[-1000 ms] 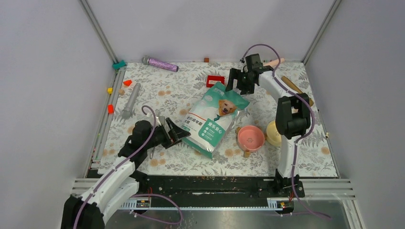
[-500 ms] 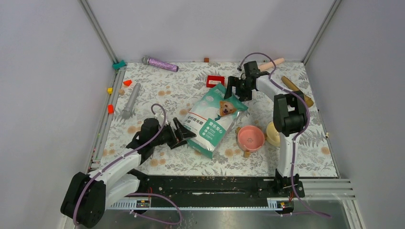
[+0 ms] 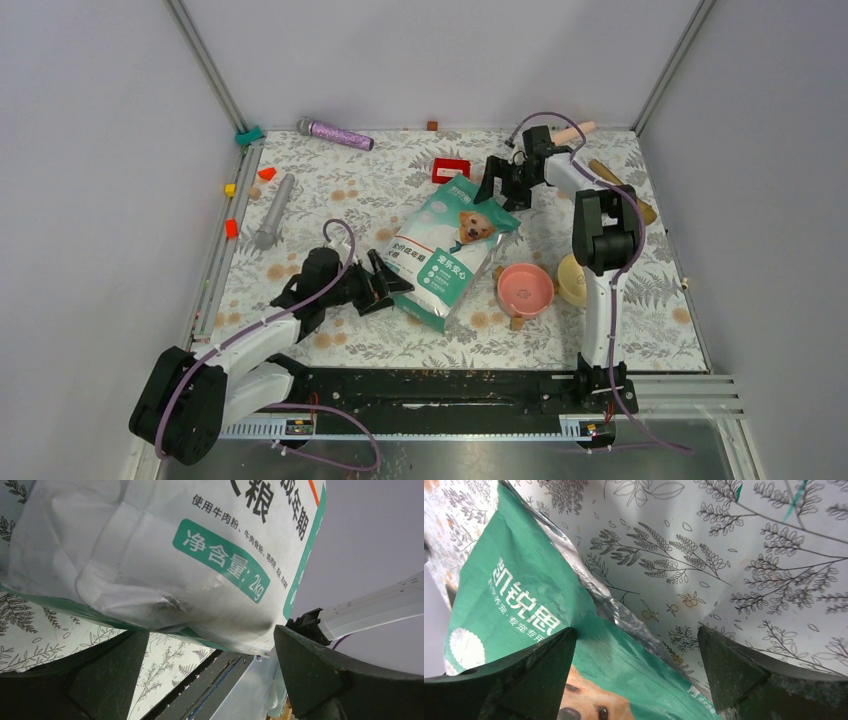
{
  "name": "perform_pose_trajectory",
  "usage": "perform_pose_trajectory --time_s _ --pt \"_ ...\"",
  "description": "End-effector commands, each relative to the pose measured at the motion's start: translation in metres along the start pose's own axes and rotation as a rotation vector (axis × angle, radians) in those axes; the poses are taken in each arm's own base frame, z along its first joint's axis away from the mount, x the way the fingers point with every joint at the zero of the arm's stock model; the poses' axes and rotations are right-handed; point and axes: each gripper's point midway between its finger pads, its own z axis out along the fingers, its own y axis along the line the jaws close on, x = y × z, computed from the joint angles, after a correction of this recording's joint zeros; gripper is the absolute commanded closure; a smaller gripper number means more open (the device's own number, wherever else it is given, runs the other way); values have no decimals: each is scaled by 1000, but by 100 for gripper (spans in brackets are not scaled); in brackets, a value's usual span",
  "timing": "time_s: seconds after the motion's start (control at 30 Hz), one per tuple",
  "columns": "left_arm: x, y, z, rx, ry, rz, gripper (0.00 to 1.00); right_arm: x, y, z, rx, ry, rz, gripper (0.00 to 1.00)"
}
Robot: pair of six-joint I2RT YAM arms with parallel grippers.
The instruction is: Serve the pet food
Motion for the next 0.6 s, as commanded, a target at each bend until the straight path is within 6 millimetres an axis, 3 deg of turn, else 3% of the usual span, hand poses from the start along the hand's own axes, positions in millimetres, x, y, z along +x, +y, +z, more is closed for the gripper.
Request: perform_pose_trajectory --time_s 0.0,0.13,0.2,0.27,0.33,0.4,0.43,0.57 --pt "-23 -23 5 53 -69 72 1 16 15 4 -110 81 26 1" --pt "-22 -24 8 54 -57 74 1 17 14 8 -120 91 36 1" --pt "-23 -22 9 45 -63 72 1 19 25 6 -180 105 52 5" --pt "-26 -22 11 37 -71 73 1 20 43 -2 -269 116 63 23" --pt "-30 -21 14 25 -80 80 1 23 61 -14 -340 116 66 51" --pt "-35 -14 18 -5 -97 85 1 23 76 -31 -368 88 41 92" --pt "-36 -9 20 -26 -100 84 1 24 84 -40 -376 75 29 100" --pt "-41 -3 26 -47 -111 74 2 28 123 -88 -418 -1 -41 100"
